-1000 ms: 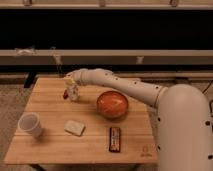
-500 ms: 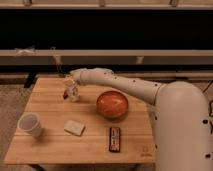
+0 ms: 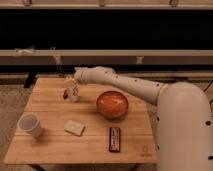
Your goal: Stand the bottle upright
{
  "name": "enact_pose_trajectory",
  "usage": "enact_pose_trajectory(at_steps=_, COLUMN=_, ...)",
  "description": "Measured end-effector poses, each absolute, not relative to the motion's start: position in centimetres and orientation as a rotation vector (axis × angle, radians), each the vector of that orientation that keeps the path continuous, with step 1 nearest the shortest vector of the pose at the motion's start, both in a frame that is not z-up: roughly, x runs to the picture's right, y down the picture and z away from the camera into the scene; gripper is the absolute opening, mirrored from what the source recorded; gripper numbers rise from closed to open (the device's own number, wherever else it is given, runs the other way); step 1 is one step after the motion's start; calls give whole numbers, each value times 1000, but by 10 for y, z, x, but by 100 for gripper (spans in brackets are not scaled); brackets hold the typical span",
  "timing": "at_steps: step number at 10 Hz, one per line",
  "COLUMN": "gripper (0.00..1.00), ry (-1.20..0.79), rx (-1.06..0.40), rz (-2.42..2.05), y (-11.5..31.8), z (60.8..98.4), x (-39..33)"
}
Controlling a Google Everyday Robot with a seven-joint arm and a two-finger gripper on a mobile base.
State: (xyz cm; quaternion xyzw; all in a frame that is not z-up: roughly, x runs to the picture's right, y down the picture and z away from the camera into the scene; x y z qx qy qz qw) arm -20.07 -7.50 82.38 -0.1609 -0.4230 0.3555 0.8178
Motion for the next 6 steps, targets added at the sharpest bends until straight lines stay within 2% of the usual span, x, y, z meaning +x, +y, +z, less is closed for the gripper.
enact_pose_trajectory(at_steps=4, gripper=80, ry=-1004, rx=-448, rz=701, y=-84, z=800, x=-183)
enact_pose_trajectory(at_steps=6, gripper=80, ry=-1019, rx=-456, rz=696, y=-86, z=796, x=-179)
